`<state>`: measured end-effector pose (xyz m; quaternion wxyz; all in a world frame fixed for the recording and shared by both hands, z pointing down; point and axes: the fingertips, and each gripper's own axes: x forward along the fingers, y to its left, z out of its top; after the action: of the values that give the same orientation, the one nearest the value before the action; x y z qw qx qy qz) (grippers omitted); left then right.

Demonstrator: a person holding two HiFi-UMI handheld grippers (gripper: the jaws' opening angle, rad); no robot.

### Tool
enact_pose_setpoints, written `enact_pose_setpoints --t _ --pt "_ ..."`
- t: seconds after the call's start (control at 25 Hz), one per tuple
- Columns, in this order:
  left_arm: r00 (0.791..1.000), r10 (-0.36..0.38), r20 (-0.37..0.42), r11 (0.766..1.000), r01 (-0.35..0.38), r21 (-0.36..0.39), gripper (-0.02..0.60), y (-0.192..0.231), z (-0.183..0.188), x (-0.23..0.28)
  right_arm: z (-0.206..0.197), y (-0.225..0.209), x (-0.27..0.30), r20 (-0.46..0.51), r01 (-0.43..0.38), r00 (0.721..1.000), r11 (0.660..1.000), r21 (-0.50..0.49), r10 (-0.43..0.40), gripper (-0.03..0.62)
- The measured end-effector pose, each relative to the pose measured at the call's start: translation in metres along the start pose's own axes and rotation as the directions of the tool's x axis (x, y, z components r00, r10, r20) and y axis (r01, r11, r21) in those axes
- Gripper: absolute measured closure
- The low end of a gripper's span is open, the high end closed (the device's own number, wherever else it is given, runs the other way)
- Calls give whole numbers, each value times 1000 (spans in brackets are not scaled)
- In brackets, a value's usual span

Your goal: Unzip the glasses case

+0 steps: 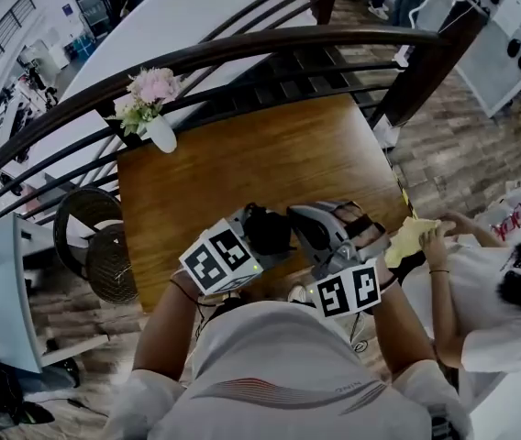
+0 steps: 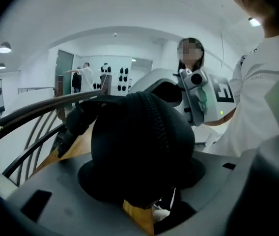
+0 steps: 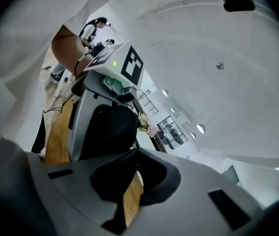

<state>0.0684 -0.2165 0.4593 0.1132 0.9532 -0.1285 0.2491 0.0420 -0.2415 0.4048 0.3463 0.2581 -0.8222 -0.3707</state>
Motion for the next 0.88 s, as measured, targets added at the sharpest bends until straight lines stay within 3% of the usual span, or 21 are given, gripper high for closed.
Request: enact_pose_setpoints --t 0.36,0.72,0.88 --pt "985 -29 -172 1000 27 -11 321 -3 -31 16 5 12 4 -79 -73 995 960 -269 53 542" --pt "933 -114 -342 993 111 -28 318 -14 -70 29 1 43 6 -109 -151 987 923 -354 119 542" --pt "898 -135 -419 990 141 -18 318 -14 -84 24 5 53 9 -117 -177 983 901 -396 142 542"
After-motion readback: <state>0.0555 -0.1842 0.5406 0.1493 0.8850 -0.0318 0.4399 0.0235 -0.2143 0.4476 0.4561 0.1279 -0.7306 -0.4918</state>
